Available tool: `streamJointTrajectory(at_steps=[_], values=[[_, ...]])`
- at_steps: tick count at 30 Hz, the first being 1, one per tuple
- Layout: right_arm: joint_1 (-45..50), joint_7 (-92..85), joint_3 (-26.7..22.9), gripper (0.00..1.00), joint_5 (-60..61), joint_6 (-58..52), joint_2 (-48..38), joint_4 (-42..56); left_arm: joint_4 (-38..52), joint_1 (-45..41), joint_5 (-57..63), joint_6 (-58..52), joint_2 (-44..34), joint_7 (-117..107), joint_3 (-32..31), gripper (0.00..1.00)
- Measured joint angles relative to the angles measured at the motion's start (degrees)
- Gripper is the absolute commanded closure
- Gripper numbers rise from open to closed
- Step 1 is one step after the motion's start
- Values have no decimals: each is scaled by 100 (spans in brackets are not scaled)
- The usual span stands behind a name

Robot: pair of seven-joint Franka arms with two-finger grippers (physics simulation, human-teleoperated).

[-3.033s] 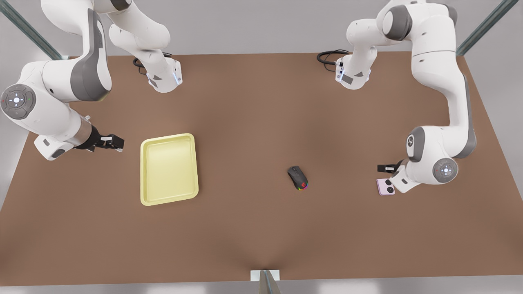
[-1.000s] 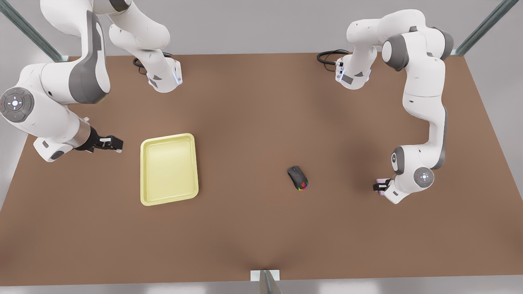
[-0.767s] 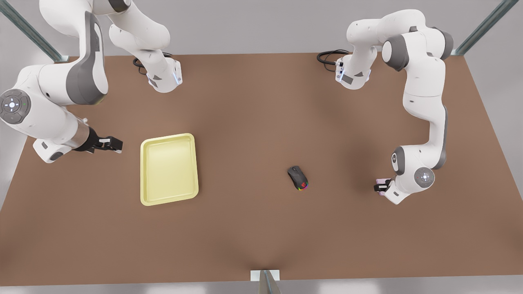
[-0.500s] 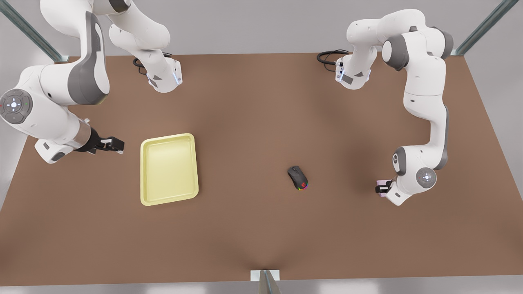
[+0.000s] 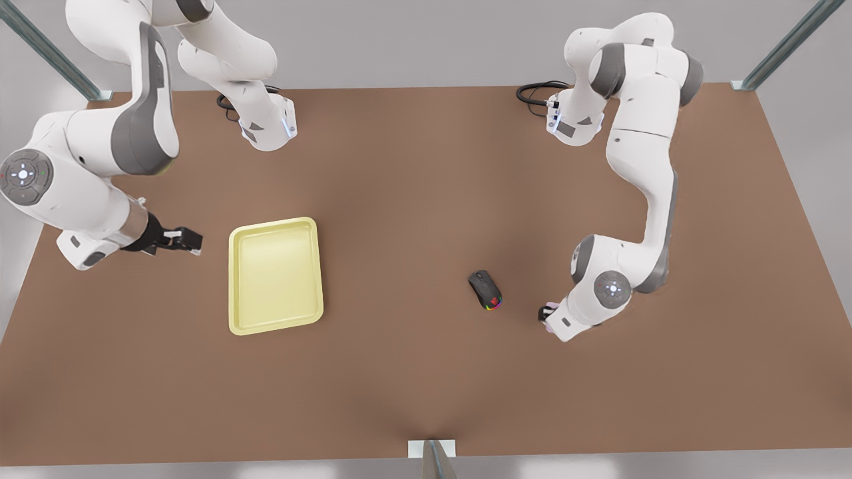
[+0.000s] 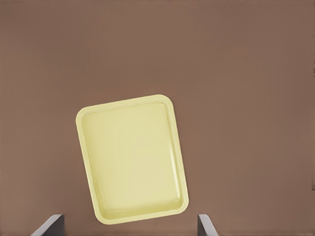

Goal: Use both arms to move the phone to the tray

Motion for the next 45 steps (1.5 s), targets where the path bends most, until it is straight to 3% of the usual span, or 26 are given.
streamJointTrajectory(at_steps=[8,12,18,25,26,27,32,36,40,43,45], values=[[81,4,42,0,-2,-1,73,-21,855,-1851,-374,-381,287,-1244,-26,24],[434,98,62,0,8,129,251,7,1552,-2420,-432,-376,795,-1656,-368,23],[771,321,68,0,12,329,355,12,1773,-2889,-170,-108,1462,-1840,-355,23],[799,588,63,0,-31,589,571,18,2215,-2849,5,218,1984,-1944,-87,23],[894,659,66,0,-35,635,631,20,2226,-2836,11,242,2019,-1950,-64,22],[971,737,71,0,-36,673,685,52,2232,-2829,11,264,2048,-1950,-48,0],[1162,1147,90,0,-36,839,847,134,2361,-2838,41,305,2090,-1950,-1,0],[1414,1627,316,0,-23,927,1522,777,2407,-1918,-6,-446,1081,-1781,-53,0],[2023,2189,371,0,-5,1162,2300,1149,2263,97,-398,-1679,4,-1218,-13,0],[2324,2607,386,0,2,1451,2641,1182,1226,1007,-601,-2338,-1251,-759,-1,0],[2504,2871,401,0,10,1584,2761,1180,-502,1234,-696,-2435,-2894,-487,116,0]])
